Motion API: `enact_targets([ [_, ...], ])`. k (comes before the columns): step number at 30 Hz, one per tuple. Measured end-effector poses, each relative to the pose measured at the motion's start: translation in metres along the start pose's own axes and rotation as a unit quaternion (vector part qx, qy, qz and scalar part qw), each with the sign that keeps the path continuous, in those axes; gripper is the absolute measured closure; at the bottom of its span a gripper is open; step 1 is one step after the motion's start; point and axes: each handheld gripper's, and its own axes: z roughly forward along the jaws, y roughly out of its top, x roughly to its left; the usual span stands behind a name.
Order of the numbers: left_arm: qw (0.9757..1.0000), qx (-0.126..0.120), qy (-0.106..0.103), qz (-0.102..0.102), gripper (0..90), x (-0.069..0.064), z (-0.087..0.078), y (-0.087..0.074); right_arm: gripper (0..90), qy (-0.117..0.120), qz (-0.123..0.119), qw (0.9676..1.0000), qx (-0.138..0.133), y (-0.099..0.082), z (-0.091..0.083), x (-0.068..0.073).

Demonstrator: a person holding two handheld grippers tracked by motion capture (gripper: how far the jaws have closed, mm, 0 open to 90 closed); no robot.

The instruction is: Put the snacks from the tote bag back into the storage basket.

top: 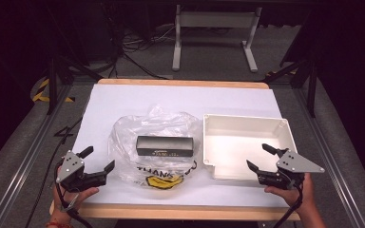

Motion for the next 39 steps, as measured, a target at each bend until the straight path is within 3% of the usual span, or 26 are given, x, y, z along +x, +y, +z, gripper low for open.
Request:
enact_targets([
  [5, 1.0, 0.004, 0.0, 0.003, 9.8, 0.0, 0.001, 0.0, 21.2, -0.003, -0.011, 0.9999, -0.007, 0.005, 0.013, 0.002],
  [15, 1.0, 0.006, 0.001, 0.001, 9.9, -0.001, 0.002, -0.001, 23.5, 0.016, -0.034, 0.9992, -0.014, 0.014, 0.035, 0.007],
  [18, 1.0, 0.009, 0.002, 0.003, 9.9, -0.001, 0.002, -0.001, 23.6, 0.028, -0.045, 0.9986, -0.01, 0.019, 0.045, 0.009],
  [28, 1.0, 0.009, 0.0, 0.004, 9.9, -0.002, 0.002, -0.001, 24.7, 0.091, -0.044, 0.9948, 0.002, 0.039, 0.074, 0.008],
  [39, 0.9999, 0.01, -0.003, 0.006, 9.9, -0.003, 0.003, -0.001, 29.3, 0.128, -0.059, 0.99, 0.005, 0.063, 0.1, 0.01],
])
